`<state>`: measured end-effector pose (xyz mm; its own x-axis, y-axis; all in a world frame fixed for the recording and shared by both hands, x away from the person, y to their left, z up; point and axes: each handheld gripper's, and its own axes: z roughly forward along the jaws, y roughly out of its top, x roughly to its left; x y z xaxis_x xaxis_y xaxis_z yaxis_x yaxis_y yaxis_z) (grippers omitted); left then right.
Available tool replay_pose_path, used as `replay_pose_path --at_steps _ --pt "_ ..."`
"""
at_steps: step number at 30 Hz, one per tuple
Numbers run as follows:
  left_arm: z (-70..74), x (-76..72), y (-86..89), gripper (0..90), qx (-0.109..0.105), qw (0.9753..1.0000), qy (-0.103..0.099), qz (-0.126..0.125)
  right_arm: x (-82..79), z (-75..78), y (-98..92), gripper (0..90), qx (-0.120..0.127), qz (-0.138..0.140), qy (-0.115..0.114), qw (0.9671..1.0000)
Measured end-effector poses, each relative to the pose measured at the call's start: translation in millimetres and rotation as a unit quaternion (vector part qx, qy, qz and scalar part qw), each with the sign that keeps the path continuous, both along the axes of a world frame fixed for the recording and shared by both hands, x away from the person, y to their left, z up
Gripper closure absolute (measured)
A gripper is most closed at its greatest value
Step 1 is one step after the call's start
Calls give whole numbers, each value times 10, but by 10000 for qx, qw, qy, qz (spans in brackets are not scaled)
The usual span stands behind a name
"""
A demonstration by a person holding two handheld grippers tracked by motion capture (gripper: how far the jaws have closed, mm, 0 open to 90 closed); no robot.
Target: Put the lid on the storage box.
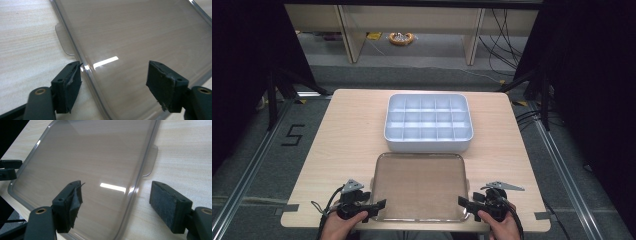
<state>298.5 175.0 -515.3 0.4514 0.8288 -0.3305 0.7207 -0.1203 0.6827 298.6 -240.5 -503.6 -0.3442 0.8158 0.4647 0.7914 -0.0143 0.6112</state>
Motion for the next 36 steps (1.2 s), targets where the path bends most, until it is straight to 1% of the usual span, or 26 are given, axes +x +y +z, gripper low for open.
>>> replay_pose_path --at_steps 1,2,5,6,9,10,11,13,14,15,16,18,20,21,23,24,26,27,28,29,30,31,32,34,35,36 --pt "4 19 10 290 72 9999 20 -76 16 -9 -23 276 -74 109 -127 9998" --pt "-3 38 1 290 103 9999 -23 -10 16 -9 -23 276 -74 109 -127 9998" --pt "2 72 23 331 145 9999 -14 -63 33 -19 -9 279 -115 78 -142 9998" --pt "-1 83 23 346 93 9999 -24 50 42 -16 -3 285 -126 110 -135 9998" --pt "3 88 46 391 160 9999 -26 -8 64 -40 9 290 -113 85 -186 9997" --pt "1 91 51 391 176 9998 -52 -48 61 -26 2 294 -38 128 -94 9999" --pt "9 61 28 419 88 9999 130 68 77 -41 2 298 -40 61 -64 10000" --pt "6 60 25 444 98 9999 106 48 87 -52 6 302 -36 9 -32 10000" --pt "3 58 8 452 13 9999 110 30 99 -55 -10 304 104 -24 60 9999" --pt "4 58 0 452 24 9999 120 67 109 -61 -13 311 93 -57 64 9999" --pt "-7 85 19 453 93 9999 -69 -96 116 -66 -16 317 82 -94 55 9999" --pt "-9 85 17 454 46 9999 -64 -78 129 -76 -16 313 95 -123 39 9999" --pt "-10 86 32 461 -25 10000 -11 -69 109 -53 2 299 352 -282 272 9986" --pt "-11 86 43 463 -22 10000 9 -63 121 -77 -27 299 293 -239 123 9992" --pt "-9 78 53 464 19 9999 -2 -99 103 -74 -49 301 549 -357 310 9974" --pt "-13 74 49 464 77 10000 -9 -53 83 -61 -50 307 791 -474 532 9943" --pt "-7 68 48 464 66 9999 -9 -120 77 -87 -82 340 1082 -578 644 9904" --pt "6 33 25 466 46 9999 149 49 72 -100 -108 395 1338 -552 811 9861" --pt "-9 55 24 479 58 9999 -56 -118 65 -158 -113 466 1728 -535 904 9793" --pt "-9 55 24 488 58 9999 -56 -118 65 -158 -113 466 1728 -535 904 9793" --pt "-10 42 1 490 162 9997 -125 -166 33 -161 -66 507 1677 -474 1062 9789" --pt "-12 34 -18 487 167 9996 -174 -138 42 -164 -61 511 1293 -281 685 9888" --pt "-8 33 -12 481 245 9994 -161 -205 37 -121 -20 519 1053 -266 597 9923" --pt "-6 35 -4 474 237 9993 -157 -229 11 -64 -19 529 1074 -161 503 9928" --pt "-9 41 15 471 177 9995 -122 -246 11 -68 -36 533 978 -37 328 9947" --pt "-11 44 16 465 152 9995 -134 -251 8 -81 -46 537 978 79 187 9950"
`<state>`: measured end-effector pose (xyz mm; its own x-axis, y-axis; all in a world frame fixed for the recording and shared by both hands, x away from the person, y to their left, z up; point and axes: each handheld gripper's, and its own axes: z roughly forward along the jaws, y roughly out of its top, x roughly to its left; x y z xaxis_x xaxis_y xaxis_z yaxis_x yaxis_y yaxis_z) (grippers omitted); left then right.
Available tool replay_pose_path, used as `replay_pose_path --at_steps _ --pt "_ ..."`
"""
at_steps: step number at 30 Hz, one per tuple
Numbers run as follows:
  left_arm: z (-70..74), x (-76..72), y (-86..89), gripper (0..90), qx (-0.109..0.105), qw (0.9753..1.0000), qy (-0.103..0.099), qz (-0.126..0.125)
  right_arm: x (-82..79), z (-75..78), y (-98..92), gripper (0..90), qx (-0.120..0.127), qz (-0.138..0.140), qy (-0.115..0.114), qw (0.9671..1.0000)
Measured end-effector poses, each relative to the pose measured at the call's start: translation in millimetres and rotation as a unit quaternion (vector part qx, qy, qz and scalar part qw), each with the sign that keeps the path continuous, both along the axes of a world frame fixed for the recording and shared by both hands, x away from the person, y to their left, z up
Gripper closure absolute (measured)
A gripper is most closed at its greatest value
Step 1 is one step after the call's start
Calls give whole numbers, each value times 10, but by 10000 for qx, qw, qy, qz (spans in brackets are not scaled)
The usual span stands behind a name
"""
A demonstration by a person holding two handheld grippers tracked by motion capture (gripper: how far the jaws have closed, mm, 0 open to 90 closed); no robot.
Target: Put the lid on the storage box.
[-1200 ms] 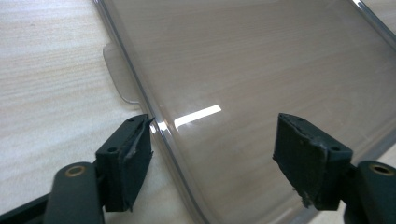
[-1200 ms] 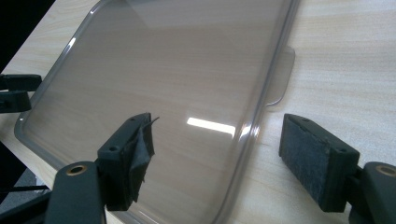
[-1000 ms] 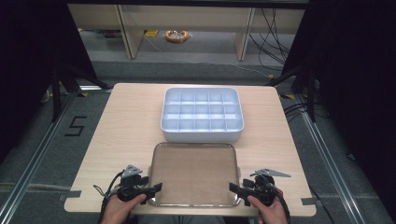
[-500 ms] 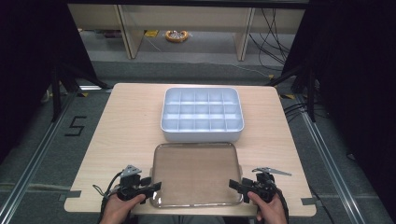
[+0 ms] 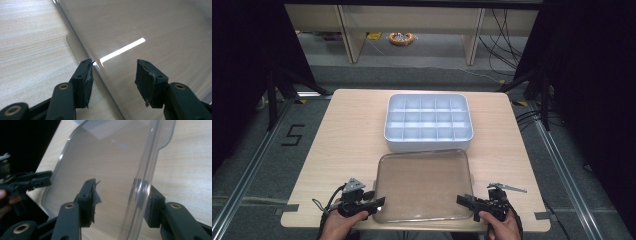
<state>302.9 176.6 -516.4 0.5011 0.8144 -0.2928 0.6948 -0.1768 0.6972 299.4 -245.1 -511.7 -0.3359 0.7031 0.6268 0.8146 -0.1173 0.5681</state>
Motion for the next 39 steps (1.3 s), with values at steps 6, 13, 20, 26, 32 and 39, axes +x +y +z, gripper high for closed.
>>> replay_pose_path --at_steps 6,13,20,26,32,39 --pt "0 2 12 370 -15 10000 43 -86 -117 113 21 543 -70 381 -360 9986" --pt "-4 6 9 301 -195 9998 85 -24 -140 216 29 555 -224 716 -935 9928" --pt "-6 26 25 246 -287 9995 147 70 -165 235 56 561 -155 832 -802 9932" --pt "-9 52 37 218 -553 9981 250 94 -148 233 39 560 -364 939 -944 9904" --pt "-4 58 61 202 -489 9984 286 64 -144 212 24 560 -174 985 -697 9925" --pt "5 78 67 149 -593 9971 386 294 -141 181 35 561 -355 1075 -685 9912"
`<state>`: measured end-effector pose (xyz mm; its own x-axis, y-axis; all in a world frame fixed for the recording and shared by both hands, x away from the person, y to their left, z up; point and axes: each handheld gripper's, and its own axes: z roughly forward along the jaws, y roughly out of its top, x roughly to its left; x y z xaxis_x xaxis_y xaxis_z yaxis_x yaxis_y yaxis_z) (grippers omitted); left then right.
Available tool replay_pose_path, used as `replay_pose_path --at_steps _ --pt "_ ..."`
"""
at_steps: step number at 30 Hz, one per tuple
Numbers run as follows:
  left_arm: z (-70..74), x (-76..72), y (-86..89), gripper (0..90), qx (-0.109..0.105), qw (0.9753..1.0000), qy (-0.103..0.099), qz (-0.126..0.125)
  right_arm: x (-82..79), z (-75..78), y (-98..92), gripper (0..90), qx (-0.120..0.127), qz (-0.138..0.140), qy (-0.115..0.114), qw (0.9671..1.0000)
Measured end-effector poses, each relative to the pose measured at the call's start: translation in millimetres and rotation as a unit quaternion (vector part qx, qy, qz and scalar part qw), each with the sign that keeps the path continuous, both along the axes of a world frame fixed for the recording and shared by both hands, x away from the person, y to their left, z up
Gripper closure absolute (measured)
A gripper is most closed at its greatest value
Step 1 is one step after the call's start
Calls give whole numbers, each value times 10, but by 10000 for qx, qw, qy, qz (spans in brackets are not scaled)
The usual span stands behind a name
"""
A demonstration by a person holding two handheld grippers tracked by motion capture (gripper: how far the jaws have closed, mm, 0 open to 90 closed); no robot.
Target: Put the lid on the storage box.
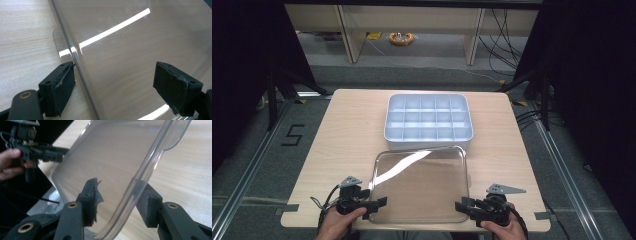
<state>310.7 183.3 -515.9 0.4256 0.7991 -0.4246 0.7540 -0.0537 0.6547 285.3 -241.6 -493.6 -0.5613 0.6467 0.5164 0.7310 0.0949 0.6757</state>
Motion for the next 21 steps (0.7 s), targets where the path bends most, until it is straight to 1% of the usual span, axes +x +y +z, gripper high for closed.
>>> replay_pose_path --at_steps 1,2,3,4,5,6,7,8,9,10,11,12,13,14,15,16,17,18,19,20,21 --pt "0 7 15 125 81 9999 -27 106 -7 2 9 571 -6 11 -4 10000" --pt "2 28 66 120 79 9998 -10 208 13 -12 10 596 -563 180 -224 9980" --pt "2 28 66 146 79 9998 -10 208 13 -12 10 596 -563 180 -224 9980" --pt "3 41 100 146 -27 9996 27 277 -2 -32 26 608 -389 97 -7 9992" --pt "-5 55 130 215 -101 9996 32 260 12 -63 16 620 -328 79 59 9994" --pt "-7 65 145 241 -184 9994 71 288 47 -100 0 621 -418 169 -103 9989" --pt "-8 67 165 263 -218 9992 91 318 48 -108 3 626 -308 123 -88 9994" --pt "-8 67 165 285 -218 9992 91 318 48 -108 3 626 -308 123 -88 9994" --pt "-21 66 200 326 -324 9987 104 373 19 -72 19 626 -306 97 -97 9994" --pt "-21 66 200 364 -324 9987 104 373 19 -72 19 626 -306 97 -97 9994" --pt "-37 71 255 422 -434 9980 170 437 -1 -41 24 625 -326 84 -70 9994" --pt "-37 71 255 462 -434 9980 170 437 -1 -41 24 625 -326 84 -70 9994" --pt "-50 67 278 511 -444 9978 154 464 32 -73 2 624 -429 158 -218 9987" --pt "-62 57 298 528 -536 9973 119 483 30 -70 1 623 -465 127 -188 9987" --pt "-62 57 298 542 -536 9973 119 483 30 -70 1 623 -465 127 -188 9987" --pt "-51 43 296 566 -581 9970 33 518 17 -83 28 622 -476 67 -91 9988" --pt "-39 31 293 566 -610 9967 -54 535 17 -83 28 622 -476 67 -91 9988" --pt "4 -3 288 608 -639 9963 -263 501 11 -76 30 627 -728 -24 -35 9973" --pt "25 -22 283 622 -640 9962 -336 486 29 -92 14 628 -816 19 -191 9965" --pt "25 -22 283 628 -640 9962 -336 486 16 -77 22 629 -769 -36 -94 9970" --pt "52 -44 265 635 -646 9956 -380 559 27 -87 20 629 -664 39 -160 9977"
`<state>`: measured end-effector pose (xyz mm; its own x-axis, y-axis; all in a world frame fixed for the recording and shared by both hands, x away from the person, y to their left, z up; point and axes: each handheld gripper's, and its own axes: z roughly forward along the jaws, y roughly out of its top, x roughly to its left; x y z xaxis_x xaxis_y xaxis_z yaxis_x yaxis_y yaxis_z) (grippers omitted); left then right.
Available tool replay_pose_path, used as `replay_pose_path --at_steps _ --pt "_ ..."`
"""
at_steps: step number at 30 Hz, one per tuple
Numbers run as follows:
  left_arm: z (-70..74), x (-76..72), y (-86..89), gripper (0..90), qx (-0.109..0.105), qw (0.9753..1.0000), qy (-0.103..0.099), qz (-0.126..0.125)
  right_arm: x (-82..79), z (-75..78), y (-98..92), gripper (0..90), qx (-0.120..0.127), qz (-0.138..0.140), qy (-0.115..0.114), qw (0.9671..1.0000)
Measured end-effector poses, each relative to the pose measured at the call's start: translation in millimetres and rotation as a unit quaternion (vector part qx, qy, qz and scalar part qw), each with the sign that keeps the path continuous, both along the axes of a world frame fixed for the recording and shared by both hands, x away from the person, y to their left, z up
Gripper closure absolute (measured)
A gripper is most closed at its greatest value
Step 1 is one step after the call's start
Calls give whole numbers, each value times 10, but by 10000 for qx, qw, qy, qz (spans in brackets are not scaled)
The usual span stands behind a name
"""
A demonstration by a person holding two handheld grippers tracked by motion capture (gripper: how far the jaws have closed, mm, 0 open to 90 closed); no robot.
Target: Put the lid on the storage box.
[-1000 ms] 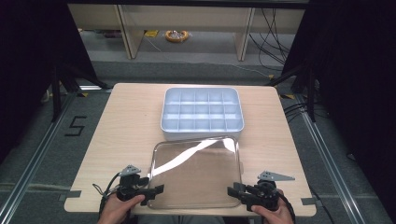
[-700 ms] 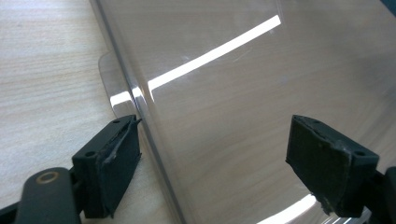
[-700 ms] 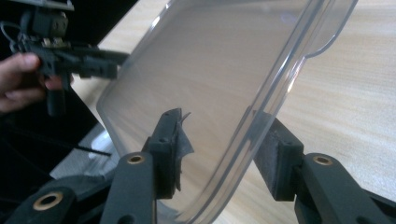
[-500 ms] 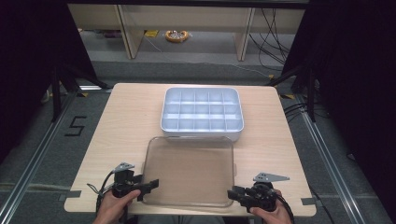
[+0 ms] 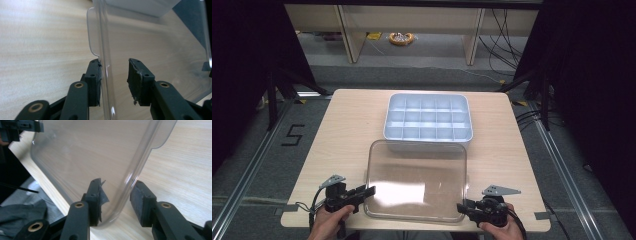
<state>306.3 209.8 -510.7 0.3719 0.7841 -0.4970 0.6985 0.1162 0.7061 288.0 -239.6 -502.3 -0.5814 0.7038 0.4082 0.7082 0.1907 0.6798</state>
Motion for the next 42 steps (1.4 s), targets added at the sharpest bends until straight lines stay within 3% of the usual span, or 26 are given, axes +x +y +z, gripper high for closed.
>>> replay_pose_path --at_steps 1,2,3,8,10,11,12,15,16,17,18,19,20,22,23,24,25,26,29,33,34,36,37,38,40,42 --pt "23 -13 -2 645 9 10000 -80 10 -34 25 35 632 58 -127 178 9997" --pt "64 -29 2 656 21 9997 -225 -4 -31 19 50 637 -12 -141 79 9999" --pt "64 -29 2 664 21 9997 -225 -4 -16 16 38 639 -194 -83 -84 9997" --pt "100 -78 -40 681 -2 9992 -395 -54 -13 54 31 637 -376 -378 -141 9985" --pt "109 -85 -44 682 23 9992 -406 -58 -13 52 32 637 -326 -372 -148 9987" --pt "111 -88 -55 683 -15 9989 -473 -28 -41 70 54 635 -308 -512 21 9982" --pt "125 -91 -47 684 23 9991 -426 -72 -39 70 56 635 -324 -512 -78 9981" --pt "167 -107 -58 685 19 9989 -469 2 -42 101 56 635 -255 -607 -45 9978" --pt "182 -109 -63 686 -19 9987 -503 12 -22 115 29 635 -401 -560 -272 9973" --pt "195 -109 -65 686 -10 9986 -526 -1 -28 131 54 635 -217 -650 -149 9975" --pt "216 -109 -71 688 -20 9986 -530 0 -10 147 27 634 -334 -600 -299 9972" --pt "231 -104 -81 690 -54 9984 -559 12 -17 177 35 633 -231 -716 -192 9970" --pt "261 -93 -98 690 -94 9984 -555 12 32 182 12 630 -249 -726 -414 9962" --pt "278 -81 -106 691 -116 9984 -559 54 40 205 1 627 -183 -718 -343 9967" --pt "313 -42 -121 691 -98 9982 -588 42 73 239 -13 624 -141 -763 -396 9962" --pt "330 -18 -130 691 -93 9981 -605 48 62 280 2 623 -86 -917 -206 9955" --pt "356 6 -147 690 -74 9980 -616 88 113 283 -25 622 -195 -833 -442 9954" --pt "381 36 -157 688 -32 9978 -664 86 147 301 -23 620 -195 -860 -503 9948" --pt "440 113 -176 685 -25 9973 -720 119 199 365 1 617 -106 -1009 -418 9940" --pt "583 331 -199 679 21 9964 -820 199 406 477 -15 608 -224 -1004 -650 9926" --pt "605 368 -202 673 14 9963 -829 223 511 543 4 604 -157 -1039 -730 9918" --pt "654 454 -204 671 17 9963 -824 224 544 569 3 603 -154 -1034 -756 9916" --pt "707 560 -202 670 -56 9964 -801 280 598 654 30 603 50 -1154 -599 9915" --pt "707 560 -202 669 -56 9964 -801 280 598 654 30 603 50 -1154 -599 9915" --pt "749 648 -205 667 -88 9962 -813 311 717 703 6 601 8 -1094 -868 9902" --pt "782 722 -213 664 -104 9961 -816 329 796 765 8 599 -25 -1150 -904 9892"
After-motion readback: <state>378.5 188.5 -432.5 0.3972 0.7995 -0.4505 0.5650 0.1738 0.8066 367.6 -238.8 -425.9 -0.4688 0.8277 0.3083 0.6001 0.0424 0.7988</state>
